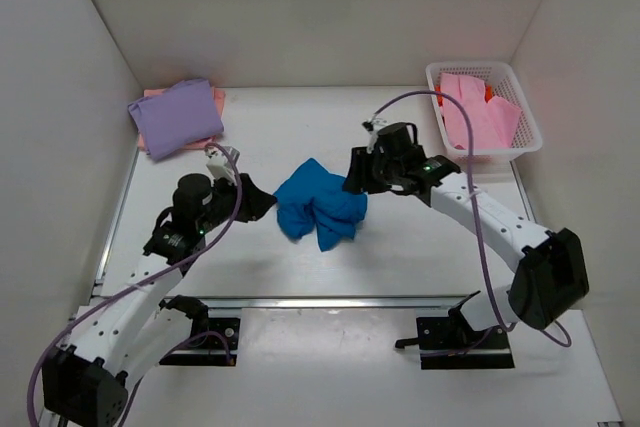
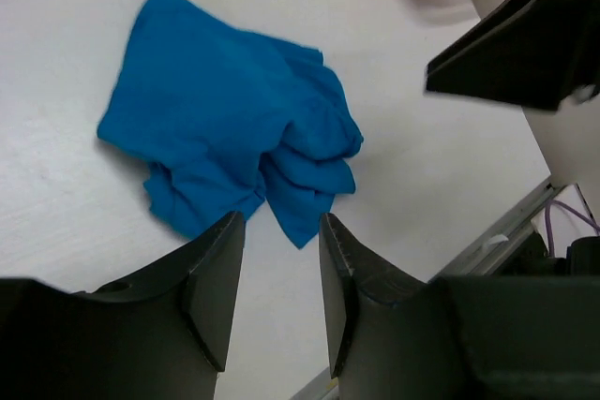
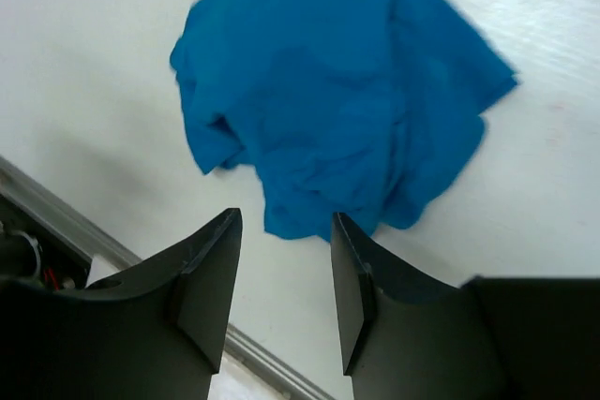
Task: Fold and stack the t-shirts
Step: Move the tshirt to the center of the board, then flatten out the tshirt
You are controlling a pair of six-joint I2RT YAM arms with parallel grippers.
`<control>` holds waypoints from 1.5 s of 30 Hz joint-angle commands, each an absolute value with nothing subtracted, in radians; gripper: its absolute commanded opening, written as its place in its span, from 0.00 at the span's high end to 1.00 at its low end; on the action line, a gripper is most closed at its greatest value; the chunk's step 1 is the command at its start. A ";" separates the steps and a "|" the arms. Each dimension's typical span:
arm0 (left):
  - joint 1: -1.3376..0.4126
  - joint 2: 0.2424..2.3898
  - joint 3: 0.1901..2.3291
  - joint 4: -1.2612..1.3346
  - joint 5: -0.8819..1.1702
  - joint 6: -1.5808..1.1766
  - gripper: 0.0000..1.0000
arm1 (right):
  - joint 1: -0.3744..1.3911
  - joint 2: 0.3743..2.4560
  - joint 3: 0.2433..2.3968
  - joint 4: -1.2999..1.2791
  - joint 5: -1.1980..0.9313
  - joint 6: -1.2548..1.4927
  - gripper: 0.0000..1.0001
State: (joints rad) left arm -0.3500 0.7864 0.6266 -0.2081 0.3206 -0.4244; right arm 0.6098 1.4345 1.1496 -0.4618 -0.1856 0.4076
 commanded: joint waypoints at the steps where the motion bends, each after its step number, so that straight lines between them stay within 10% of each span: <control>1: -0.414 0.866 0.557 -0.109 0.310 -0.524 0.52 | 0.514 1.348 1.106 -0.368 -0.219 0.422 0.59; 34: -0.761 1.692 0.781 -0.073 0.101 -0.687 0.36 | 0.511 1.634 0.927 -0.181 -0.385 0.347 0.87; 36: -0.759 1.719 0.792 -0.051 0.116 -0.678 0.51 | 0.515 1.629 0.937 -0.181 -0.391 0.341 0.96; 38: -0.758 1.724 0.781 -0.028 0.132 -0.686 1.00 | 0.503 1.612 0.937 -0.190 -0.402 0.341 1.00; 45: -0.649 1.484 0.814 -0.249 0.101 -0.595 1.00 | 0.460 1.431 0.965 -0.262 -0.371 0.341 1.00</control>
